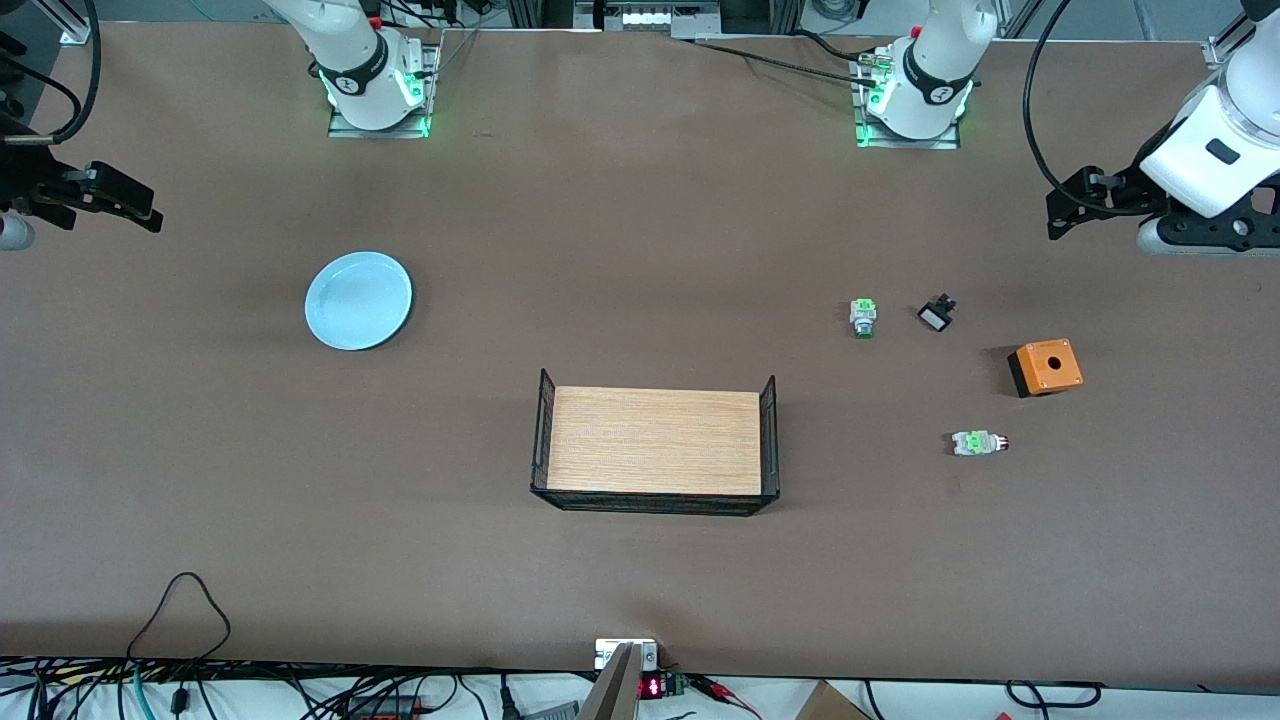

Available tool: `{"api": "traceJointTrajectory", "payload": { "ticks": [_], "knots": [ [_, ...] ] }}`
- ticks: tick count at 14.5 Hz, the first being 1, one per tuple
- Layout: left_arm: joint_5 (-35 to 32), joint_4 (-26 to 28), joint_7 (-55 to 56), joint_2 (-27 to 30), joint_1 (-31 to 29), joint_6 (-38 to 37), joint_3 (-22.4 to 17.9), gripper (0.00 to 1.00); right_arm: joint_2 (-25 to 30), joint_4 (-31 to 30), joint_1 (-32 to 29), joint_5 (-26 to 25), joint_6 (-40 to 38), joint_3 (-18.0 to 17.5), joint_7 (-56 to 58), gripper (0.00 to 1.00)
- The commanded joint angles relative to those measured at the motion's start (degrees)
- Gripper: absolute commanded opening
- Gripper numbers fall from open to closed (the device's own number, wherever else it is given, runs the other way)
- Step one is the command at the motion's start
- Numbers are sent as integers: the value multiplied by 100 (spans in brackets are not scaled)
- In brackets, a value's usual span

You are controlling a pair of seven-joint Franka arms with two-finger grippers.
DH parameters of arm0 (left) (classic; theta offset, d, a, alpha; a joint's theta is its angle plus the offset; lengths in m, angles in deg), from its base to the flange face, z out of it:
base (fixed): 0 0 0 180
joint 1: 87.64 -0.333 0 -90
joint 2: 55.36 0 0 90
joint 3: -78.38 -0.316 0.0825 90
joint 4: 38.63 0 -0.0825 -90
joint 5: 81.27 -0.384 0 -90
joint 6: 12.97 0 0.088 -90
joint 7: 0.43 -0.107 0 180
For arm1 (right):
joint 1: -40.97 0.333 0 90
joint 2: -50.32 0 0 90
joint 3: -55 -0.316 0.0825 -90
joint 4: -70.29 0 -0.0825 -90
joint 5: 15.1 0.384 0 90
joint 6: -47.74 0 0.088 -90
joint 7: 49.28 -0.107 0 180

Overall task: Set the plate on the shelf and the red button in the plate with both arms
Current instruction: 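Lower the right gripper over the light blue plate rim and grasp it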

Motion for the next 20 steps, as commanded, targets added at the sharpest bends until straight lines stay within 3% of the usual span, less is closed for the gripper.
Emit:
{"api": "traceJointTrajectory", "payload": {
  "ticks": [1, 5, 10, 20],
  "knots": [
    [99, -123, -40, -38, -24, -129, -13, 100, 63, 39, 27, -17, -118, 5, 9, 100],
    [99, -123, -40, -38, -24, -138, -13, 100, -25, 74, 9, -8, -101, 14, 0, 100],
    [90, -123, -40, -38, -15, -147, -5, 100, -578, 74, 9, -17, 40, 14, 1, 100],
    [90, -123, -31, -38, 2, -147, 4, 100, -1553, 65, 176, -8, 1111, 22, -87, 100]
  ]
}}
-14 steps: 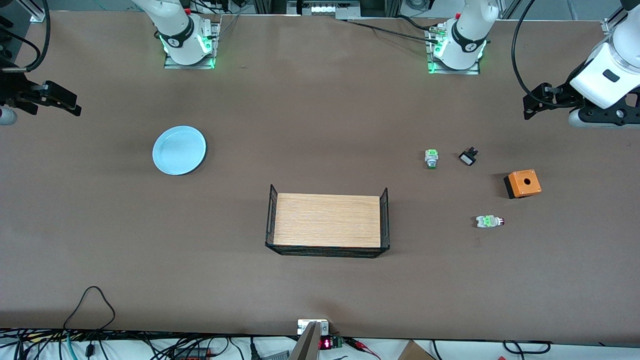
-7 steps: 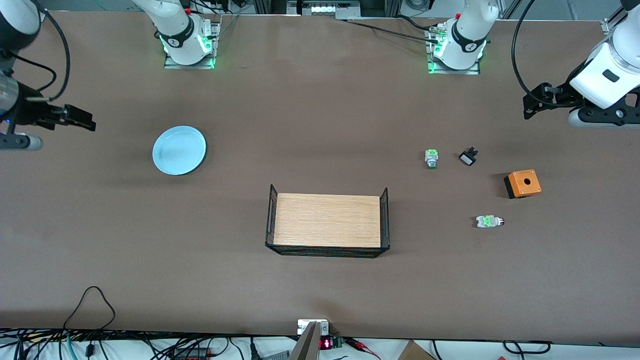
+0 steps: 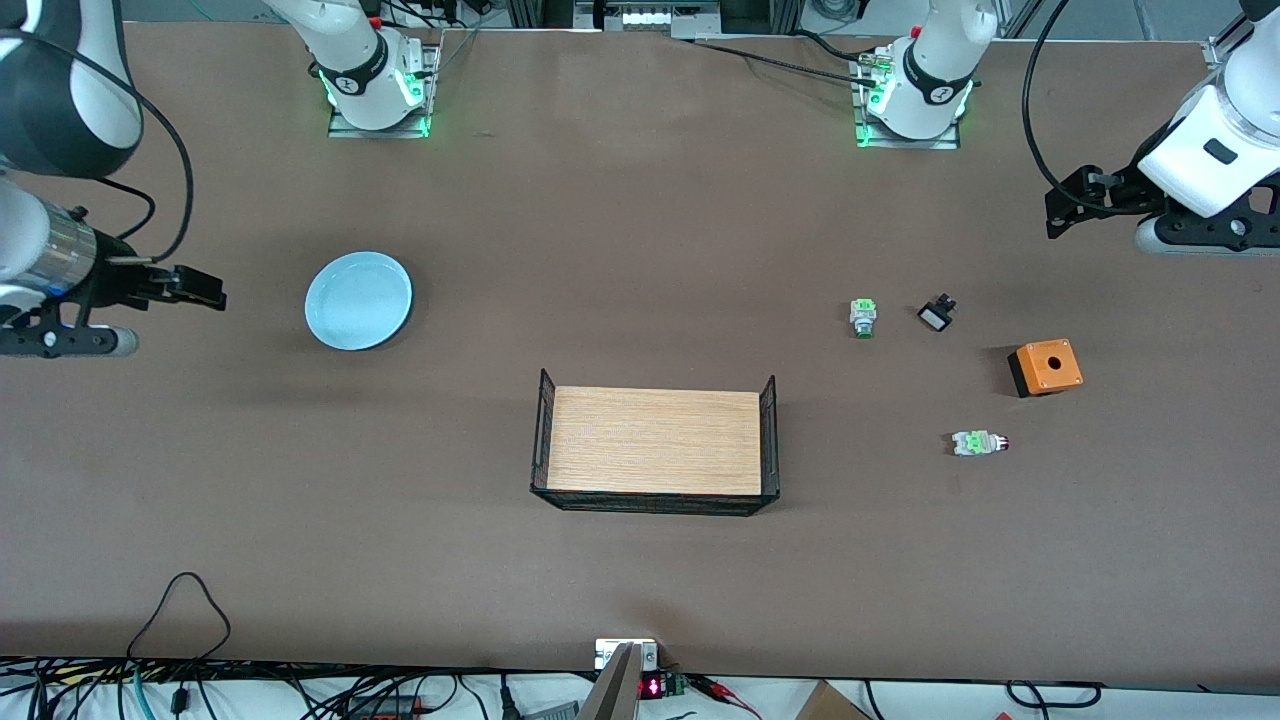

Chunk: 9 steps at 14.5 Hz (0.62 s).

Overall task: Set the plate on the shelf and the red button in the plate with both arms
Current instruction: 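Lower the right gripper over the light blue plate rim and grasp it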

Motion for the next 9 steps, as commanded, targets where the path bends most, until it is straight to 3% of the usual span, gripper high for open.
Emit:
{"api": "traceJointTrajectory", "payload": {
  "ticks": [1, 5, 9],
  "knots": [
    [90, -123, -31, -38, -1, -115, -2, 100, -359, 75, 18, -5, 317, 21, -68, 100],
    [81, -132, -31, -38, 43, -115, 7, 100, -737, -83, 18, -22, 721, 12, -6, 100],
    [90, -132, -31, -38, 43, -115, 7, 100, -764, -1135, -96, -23, 1862, 4, 29, 100]
  ]
}}
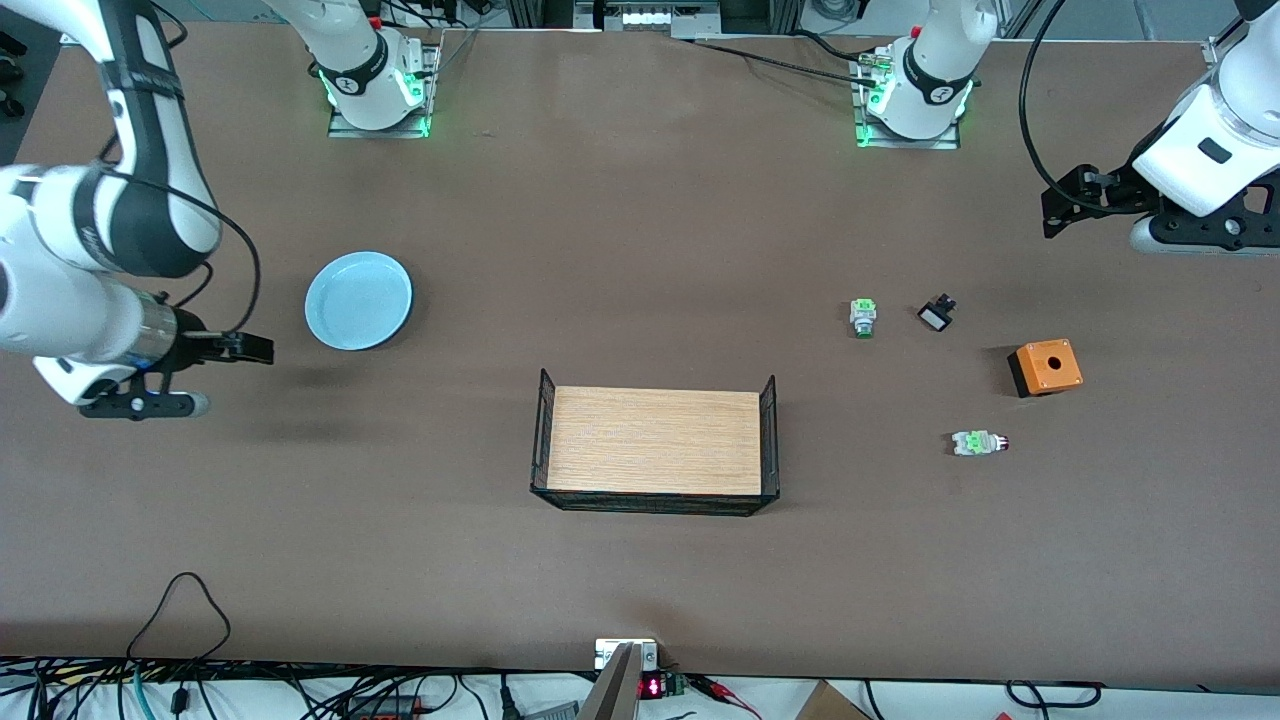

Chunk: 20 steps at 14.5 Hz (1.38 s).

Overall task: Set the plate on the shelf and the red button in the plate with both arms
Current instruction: 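Lower the right gripper over the light blue plate rim and grasp it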

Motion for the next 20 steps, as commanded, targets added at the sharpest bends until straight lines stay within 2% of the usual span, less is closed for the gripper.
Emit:
{"api": "traceJointTrajectory", "payload": {
  "ticks": [1, 5, 10, 17, 20],
  "knots": [
    [81, -132, -31, -38, 18, -115, 3, 100, 155, -964, -122, -22, 791, -3, 143, 100],
    [81, -132, -31, -38, 9, -115, 29, 100, 225, -1888, -386, -5, 1548, -3, 416, 100],
    [81, -132, -31, -38, 9, -124, 29, 100, 313, -2908, -395, -5, 2462, -12, 443, 100],
    [81, -132, -22, -38, 18, -124, 47, 100, 251, -3269, -404, -5, 2569, -29, 452, 100],
    [90, -123, -31, -38, 9, -124, 38, 100, 260, -3402, -527, -5, 2622, -29, 907, 100]
  ]
}}
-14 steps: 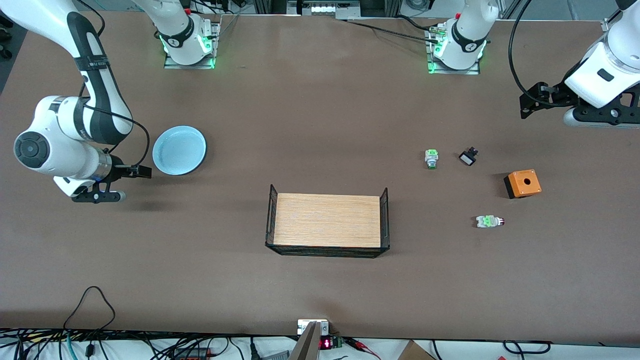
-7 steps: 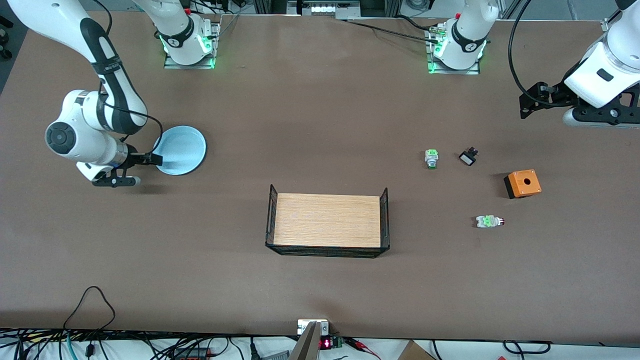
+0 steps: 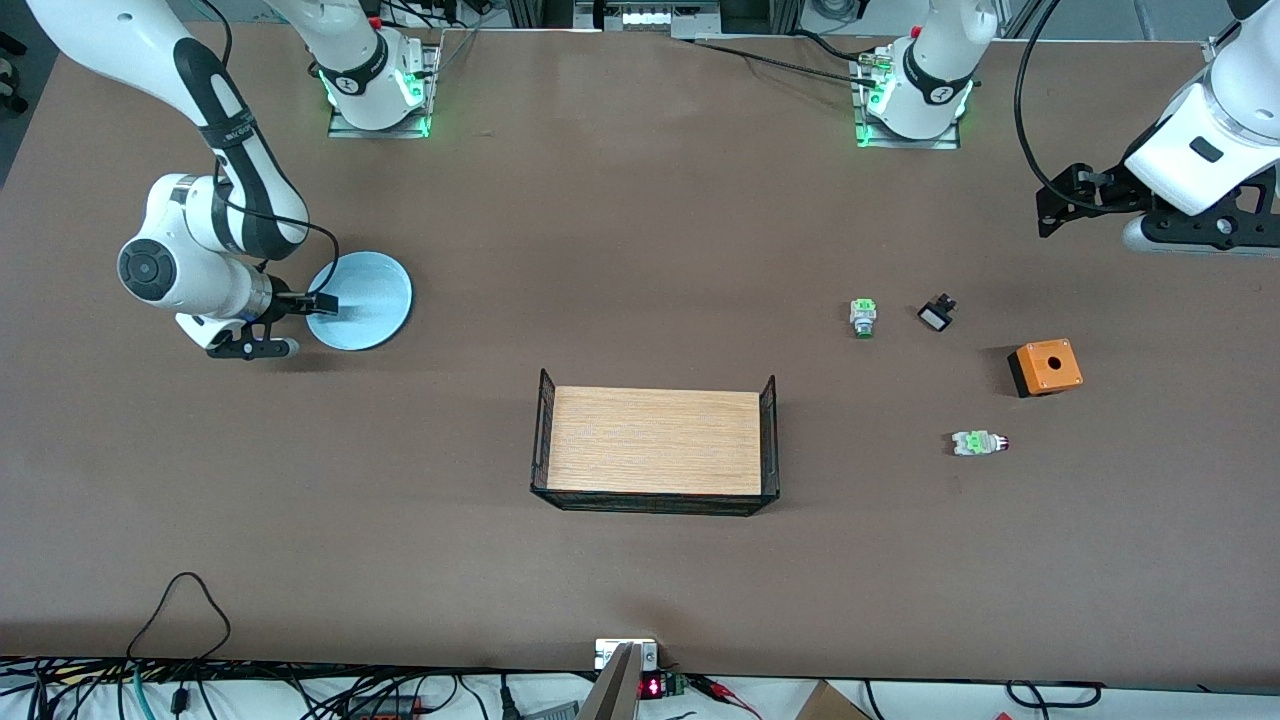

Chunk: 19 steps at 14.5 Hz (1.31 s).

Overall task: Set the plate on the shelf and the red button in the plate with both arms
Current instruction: 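Lower the right gripper over the light blue plate rim and grasp it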

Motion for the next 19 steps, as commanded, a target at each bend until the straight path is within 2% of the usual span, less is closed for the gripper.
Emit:
{"api": "traceJointTrajectory", "payload": {
  "ticks": [1, 4, 6, 9, 12, 17, 19],
  "knots": [
    [90, -132, -31, -38, -2, -131, -31, 100, 186, -249, -168, -3, 167, -40, 495, 100],
    [81, -132, -22, -38, -11, -114, -31, 100, 186, -267, -168, 6, 176, -40, 549, 97],
    [81, -132, -22, -38, -11, -123, -22, 100, 177, -319, -168, 6, 176, -40, 566, 82],
    [81, -132, -22, -38, 24, -114, 4, 100, 133, -328, -168, 6, 176, -40, 566, 70],
    [72, -184, 74, -38, 15, -123, 171, 100, 116, -328, -168, 6, 176, -40, 566, 41],
    [81, -193, 145, -38, 6, -131, 162, 100, 168, -311, -159, 6, 115, -48, 557, 3],
    [72, -220, 154, -47, 15, -131, 171, 100, 177, -311, -142, -3, 97, -57, 557, 0]
  ]
}}
